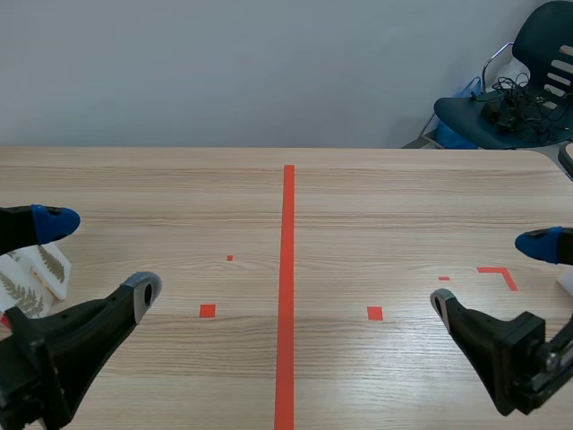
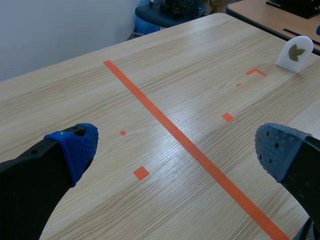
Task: Do the leaf sorting experiment
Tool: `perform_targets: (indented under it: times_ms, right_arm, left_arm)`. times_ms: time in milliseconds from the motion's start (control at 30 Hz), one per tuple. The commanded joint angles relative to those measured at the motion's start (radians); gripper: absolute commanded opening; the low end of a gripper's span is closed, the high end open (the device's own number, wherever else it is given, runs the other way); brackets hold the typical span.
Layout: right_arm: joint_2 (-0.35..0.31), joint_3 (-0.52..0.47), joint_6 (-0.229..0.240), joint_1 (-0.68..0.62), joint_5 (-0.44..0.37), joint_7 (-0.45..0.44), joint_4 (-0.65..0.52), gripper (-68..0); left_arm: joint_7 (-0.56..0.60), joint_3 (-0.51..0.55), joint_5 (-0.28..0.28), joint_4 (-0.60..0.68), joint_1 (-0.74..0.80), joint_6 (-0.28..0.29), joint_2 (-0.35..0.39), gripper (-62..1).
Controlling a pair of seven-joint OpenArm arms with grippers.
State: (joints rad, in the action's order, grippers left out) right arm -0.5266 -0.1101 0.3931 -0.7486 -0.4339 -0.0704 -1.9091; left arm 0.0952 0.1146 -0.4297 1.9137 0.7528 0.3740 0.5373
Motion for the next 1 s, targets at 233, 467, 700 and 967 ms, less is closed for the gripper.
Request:
perform_targets:
  times_ms: [233, 467, 700, 967]
  right_arm:
    - [-0.008, -0.01, -0.003, 0.02, -0.008, -0.033, -0.016, 0.4]
    - [-0.008, -0.009, -0.003, 0.02, -0.008, -0.032, -0.016, 0.4]
    - [-0.008, -0.009, -0.003, 0.02, -0.008, -0.026, -0.016, 0.4]
    - [-0.008, -0.009, -0.003, 0.02, -0.008, -0.026, -0.016, 0.4]
  left_arm:
    - [0.017, 0.004, -0.006, 0.011, -0.003, 0.002, -0.027, 1.4]
    - [0.017, 0.004, -0.006, 0.011, -0.003, 0.002, -0.027, 1.4]
    - [0.017, 0.004, -0.006, 0.011, -0.003, 0.002, -0.027, 1.4]
    - [0.017, 0.004, -0.006, 0.011, -0.003, 0.002, -0.027, 1.4]
